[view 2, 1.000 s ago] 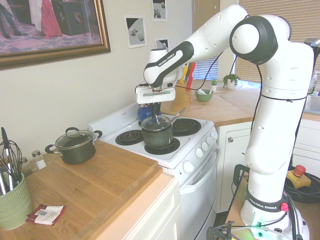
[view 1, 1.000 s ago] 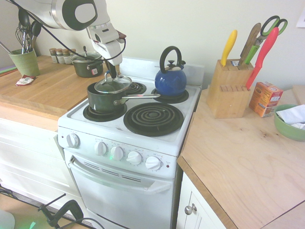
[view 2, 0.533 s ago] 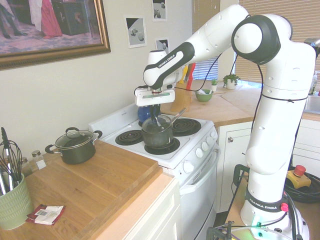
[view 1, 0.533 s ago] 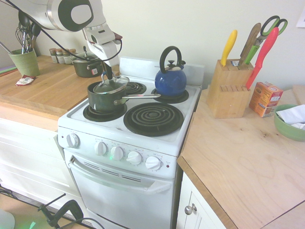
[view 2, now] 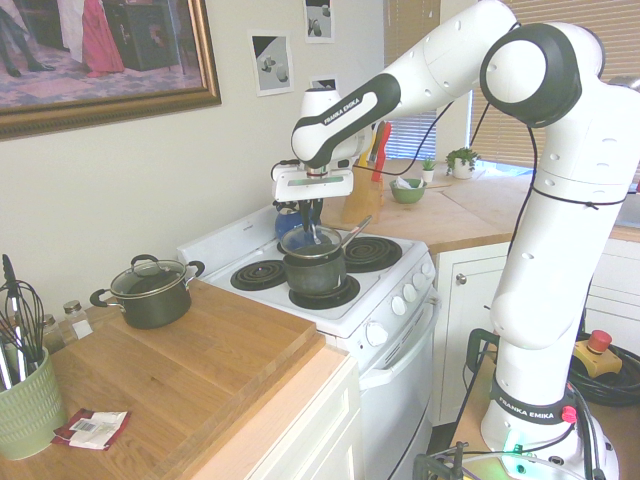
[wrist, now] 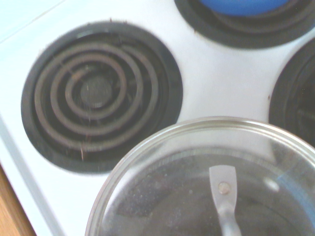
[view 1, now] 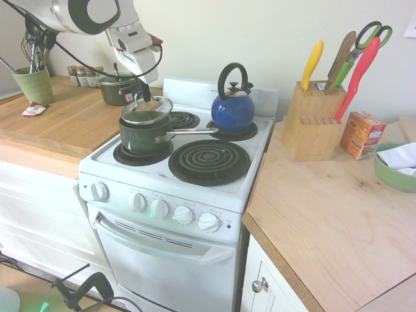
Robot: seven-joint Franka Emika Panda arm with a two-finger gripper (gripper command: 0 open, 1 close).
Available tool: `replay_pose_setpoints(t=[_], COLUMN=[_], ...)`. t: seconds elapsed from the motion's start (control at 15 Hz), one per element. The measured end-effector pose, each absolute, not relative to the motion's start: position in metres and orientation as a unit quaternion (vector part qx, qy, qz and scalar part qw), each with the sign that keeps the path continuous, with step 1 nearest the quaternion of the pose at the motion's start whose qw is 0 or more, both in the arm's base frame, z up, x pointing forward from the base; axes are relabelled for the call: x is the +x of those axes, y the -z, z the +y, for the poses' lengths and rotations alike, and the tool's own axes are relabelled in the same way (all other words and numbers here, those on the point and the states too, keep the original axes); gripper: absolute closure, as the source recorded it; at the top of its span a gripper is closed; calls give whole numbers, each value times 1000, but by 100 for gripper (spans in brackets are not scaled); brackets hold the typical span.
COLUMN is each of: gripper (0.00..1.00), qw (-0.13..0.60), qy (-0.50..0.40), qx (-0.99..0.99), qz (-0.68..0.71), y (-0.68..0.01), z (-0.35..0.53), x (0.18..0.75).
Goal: Cover the lid of the pot
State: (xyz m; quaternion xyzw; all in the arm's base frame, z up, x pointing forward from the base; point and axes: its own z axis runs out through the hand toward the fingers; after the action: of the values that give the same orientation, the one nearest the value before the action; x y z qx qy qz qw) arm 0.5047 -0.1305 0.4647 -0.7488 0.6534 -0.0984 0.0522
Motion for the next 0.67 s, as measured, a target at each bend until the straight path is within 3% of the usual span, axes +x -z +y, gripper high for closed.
replay_pose_setpoints(t=[0.6,0.67], gripper=[100,0], qw=[44,43], qy=[94,94], qx=[-757,-757], qz=[645,645], y=[-443,-442], z=[-122,-122], x=[508,509])
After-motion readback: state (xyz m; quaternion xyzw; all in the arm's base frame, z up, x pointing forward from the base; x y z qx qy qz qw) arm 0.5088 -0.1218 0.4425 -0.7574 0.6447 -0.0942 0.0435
